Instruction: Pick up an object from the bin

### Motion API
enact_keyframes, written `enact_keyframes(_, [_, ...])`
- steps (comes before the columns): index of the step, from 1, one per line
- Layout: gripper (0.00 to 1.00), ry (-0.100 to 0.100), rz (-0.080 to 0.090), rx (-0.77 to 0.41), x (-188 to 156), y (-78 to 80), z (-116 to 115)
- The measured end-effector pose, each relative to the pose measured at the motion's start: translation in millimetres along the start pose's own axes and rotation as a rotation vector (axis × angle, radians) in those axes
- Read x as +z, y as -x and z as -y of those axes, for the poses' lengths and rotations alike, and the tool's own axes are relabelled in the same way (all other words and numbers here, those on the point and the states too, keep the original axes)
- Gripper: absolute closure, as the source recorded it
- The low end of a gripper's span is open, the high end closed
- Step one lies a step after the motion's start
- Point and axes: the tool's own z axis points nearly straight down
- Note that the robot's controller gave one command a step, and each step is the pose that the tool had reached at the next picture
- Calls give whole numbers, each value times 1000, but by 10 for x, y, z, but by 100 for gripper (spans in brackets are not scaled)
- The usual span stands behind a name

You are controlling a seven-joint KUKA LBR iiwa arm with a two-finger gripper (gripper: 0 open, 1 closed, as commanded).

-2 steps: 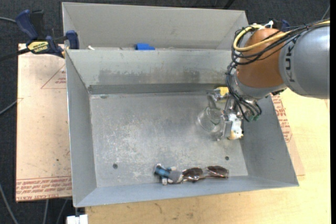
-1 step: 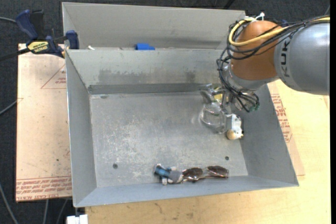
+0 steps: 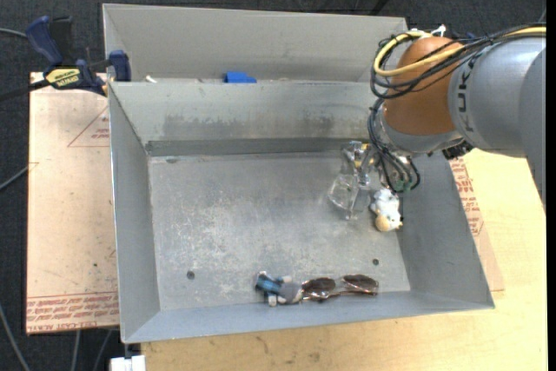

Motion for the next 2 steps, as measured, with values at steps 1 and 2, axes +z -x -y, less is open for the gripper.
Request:
enact_keyframes(1, [100,0,1,71,-1,-13,-2])
enact_keyframes(2, [100,-1,-2,75,-28,-12,-4])
